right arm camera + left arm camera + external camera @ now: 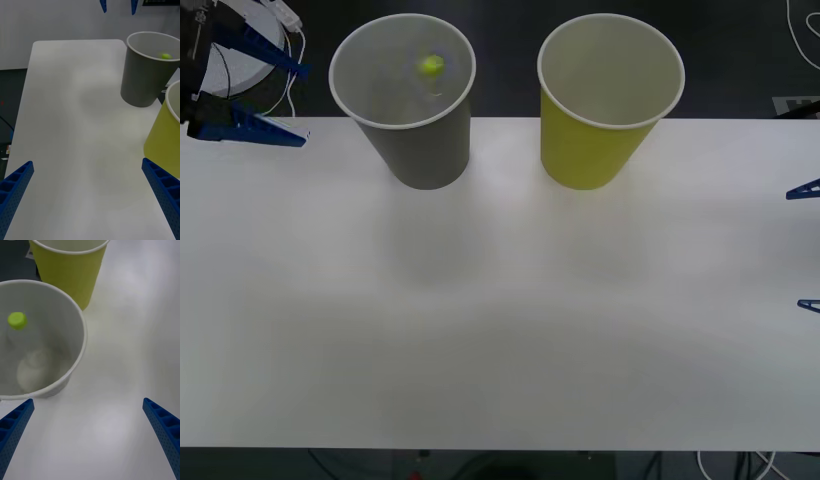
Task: Put the can into the green bin and the plastic bottle into the gray bin
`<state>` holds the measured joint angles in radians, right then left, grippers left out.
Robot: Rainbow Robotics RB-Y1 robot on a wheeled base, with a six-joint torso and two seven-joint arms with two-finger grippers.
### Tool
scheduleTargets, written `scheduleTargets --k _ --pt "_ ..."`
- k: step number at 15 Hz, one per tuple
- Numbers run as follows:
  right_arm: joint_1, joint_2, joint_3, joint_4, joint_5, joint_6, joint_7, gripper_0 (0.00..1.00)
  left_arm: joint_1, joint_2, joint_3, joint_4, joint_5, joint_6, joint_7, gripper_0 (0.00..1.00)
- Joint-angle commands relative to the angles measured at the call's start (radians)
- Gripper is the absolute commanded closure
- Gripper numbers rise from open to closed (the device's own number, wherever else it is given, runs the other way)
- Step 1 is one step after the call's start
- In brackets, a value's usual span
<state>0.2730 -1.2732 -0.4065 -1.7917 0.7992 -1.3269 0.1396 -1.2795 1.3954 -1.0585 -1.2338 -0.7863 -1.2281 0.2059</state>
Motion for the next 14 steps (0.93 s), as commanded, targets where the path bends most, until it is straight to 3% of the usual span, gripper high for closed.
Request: scheduleTargets --k 1,6,8,11,14 --pt "0.000 0.000 0.000 0.000 0.000 0.000 0.000 0.00 0.032 0.033 0.000 -0.070 0.016 0.053 0.000 0.00" --pt "0.000 0.000 0.000 0.000 0.000 0.000 0.000 0.00 0.144 0.071 0.038 -0.219 0.050 0.194 -0.008 0.00" --pt "0.000 0.000 0.000 0.000 0.000 0.000 0.000 0.00 0.269 0.056 0.167 -0.257 0.019 0.214 -0.002 0.00" --pt "0.000 0.000 0.000 0.000 0.000 0.000 0.000 0.00 0.519 -0.010 0.460 -0.325 -0.113 0.213 0.017 0.00" --pt "0.000 0.000 0.000 0.000 0.000 0.000 0.000 0.00 0.721 -0.049 0.670 -0.444 -0.241 0.211 0.043 0.00"
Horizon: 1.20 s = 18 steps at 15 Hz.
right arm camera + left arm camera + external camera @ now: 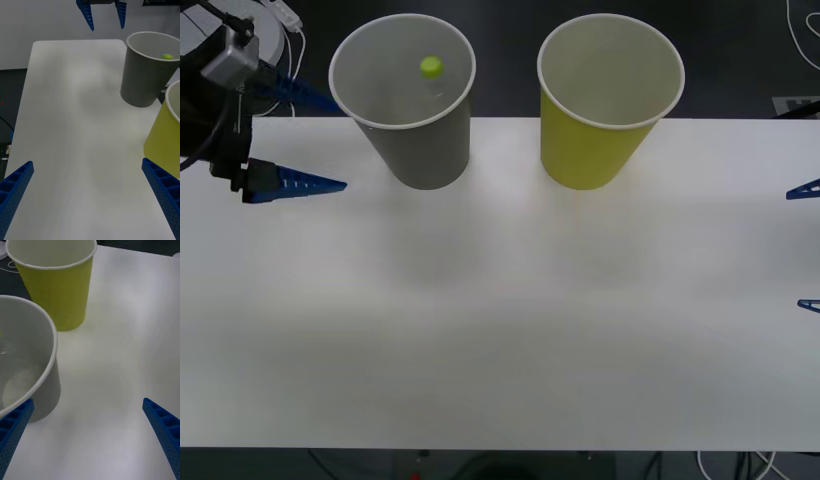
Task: Put the can into the green bin and the plastic bottle into the gray bin
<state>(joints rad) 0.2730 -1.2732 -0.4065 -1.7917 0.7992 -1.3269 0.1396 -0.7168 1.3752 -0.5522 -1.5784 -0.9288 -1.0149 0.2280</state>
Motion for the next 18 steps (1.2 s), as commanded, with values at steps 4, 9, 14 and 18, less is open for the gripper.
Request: scheduleTargets --k 4,9,14,18 --pt "0.000 0.000 0.000 0.000 0.000 0.000 0.000 0.00 0.375 -0.051 0.387 -0.224 -0.183 -0.062 0.025 0.00" --pt "0.000 0.000 0.000 0.000 0.000 0.000 0.000 0.00 0.612 -0.122 0.652 -0.341 -0.220 -0.186 0.019 0.00" --pt "0.000 0.000 0.000 0.000 0.000 0.000 0.000 0.00 0.833 -0.160 0.824 -0.477 -0.206 -0.191 0.011 0.00" --pt "0.000 0.000 0.000 0.000 0.000 0.000 0.000 0.00 0.918 -0.191 0.882 -0.534 -0.197 -0.191 0.008 0.00"
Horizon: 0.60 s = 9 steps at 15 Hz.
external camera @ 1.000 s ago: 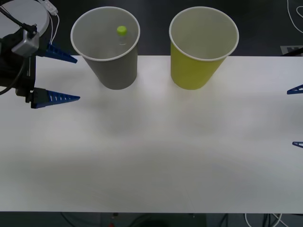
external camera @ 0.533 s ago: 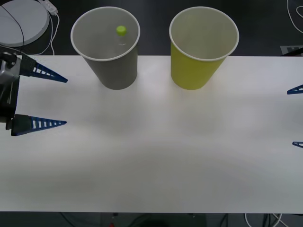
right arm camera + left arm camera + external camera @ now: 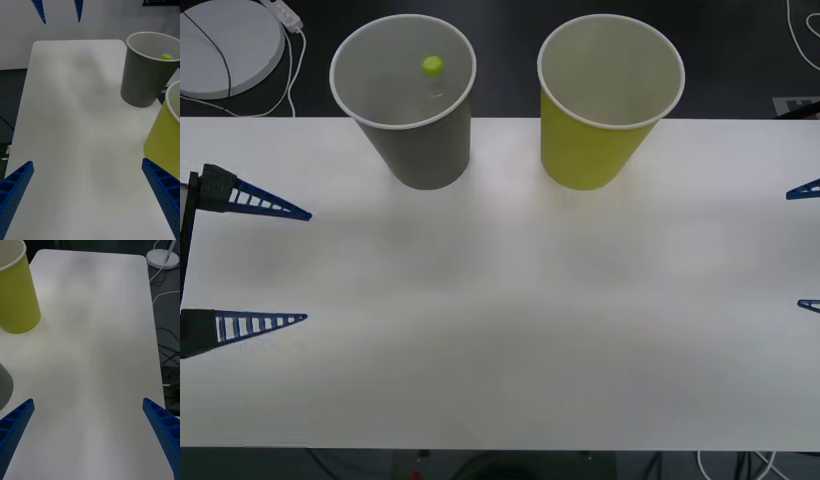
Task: Put the can into the green bin and the plastic bottle into the gray bin
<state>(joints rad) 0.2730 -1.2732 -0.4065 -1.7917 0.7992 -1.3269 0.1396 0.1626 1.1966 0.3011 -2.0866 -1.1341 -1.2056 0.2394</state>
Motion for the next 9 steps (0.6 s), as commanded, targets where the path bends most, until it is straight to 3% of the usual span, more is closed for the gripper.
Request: scheduleTargets --k 1,9 --pt "0.000 0.000 0.000 0.000 0.000 0.000 0.000 0.00 0.048 -0.012 0.032 -0.032 0.011 0.000 -0.003 0.00" --pt "0.000 0.000 0.000 0.000 0.000 0.000 0.000 0.00 0.058 -0.011 0.041 -0.035 0.028 -0.012 -0.006 0.00"
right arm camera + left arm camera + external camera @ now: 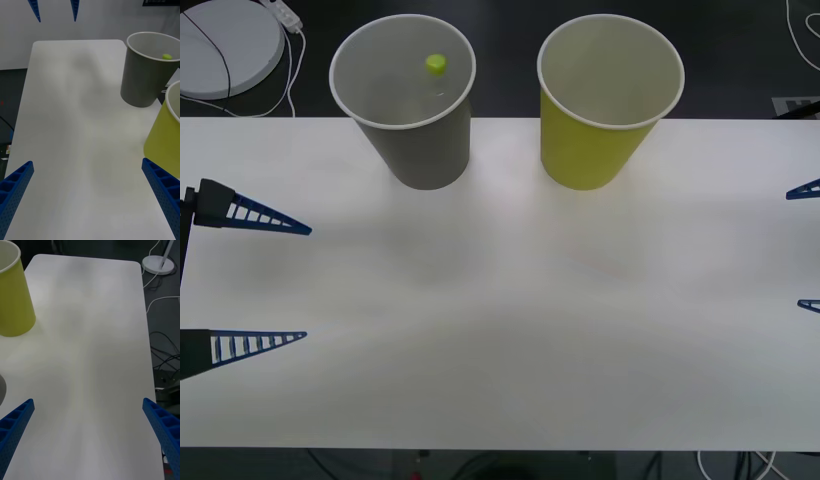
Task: Put the can into the green bin and the plastic bottle into the gray bin
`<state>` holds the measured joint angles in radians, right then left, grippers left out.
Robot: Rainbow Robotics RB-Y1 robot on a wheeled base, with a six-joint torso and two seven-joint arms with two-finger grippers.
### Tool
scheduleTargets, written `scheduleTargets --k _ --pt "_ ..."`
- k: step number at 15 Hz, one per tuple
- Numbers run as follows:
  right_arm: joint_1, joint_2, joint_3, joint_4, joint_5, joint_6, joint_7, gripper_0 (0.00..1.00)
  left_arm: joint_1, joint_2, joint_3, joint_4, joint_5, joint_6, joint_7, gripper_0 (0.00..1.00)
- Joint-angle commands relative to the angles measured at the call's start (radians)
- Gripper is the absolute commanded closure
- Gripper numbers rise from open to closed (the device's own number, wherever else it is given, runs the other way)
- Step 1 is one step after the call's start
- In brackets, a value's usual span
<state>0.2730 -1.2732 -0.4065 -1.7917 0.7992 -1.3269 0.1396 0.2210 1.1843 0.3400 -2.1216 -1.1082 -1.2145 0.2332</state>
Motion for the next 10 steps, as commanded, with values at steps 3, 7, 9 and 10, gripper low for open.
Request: scheduleTargets --k 3,7,9,10 --pt "0.000 0.000 0.000 0.000 0.000 0.000 0.000 0.00 0.023 -0.002 0.002 0.014 0.021 -0.002 0.003 0.00" --pt "0.000 0.000 0.000 0.000 0.000 0.000 0.000 0.00 0.023 -0.002 0.002 0.014 0.021 -0.002 0.003 0.00" --pt "0.000 0.000 0.000 0.000 0.000 0.000 0.000 0.00 0.023 -0.002 0.002 0.014 0.021 -0.002 0.003 0.00" --pt "0.000 0.000 0.000 0.000 0.000 0.000 0.000 0.00 0.023 -0.002 0.002 0.014 0.021 -0.002 0.003 0.00"
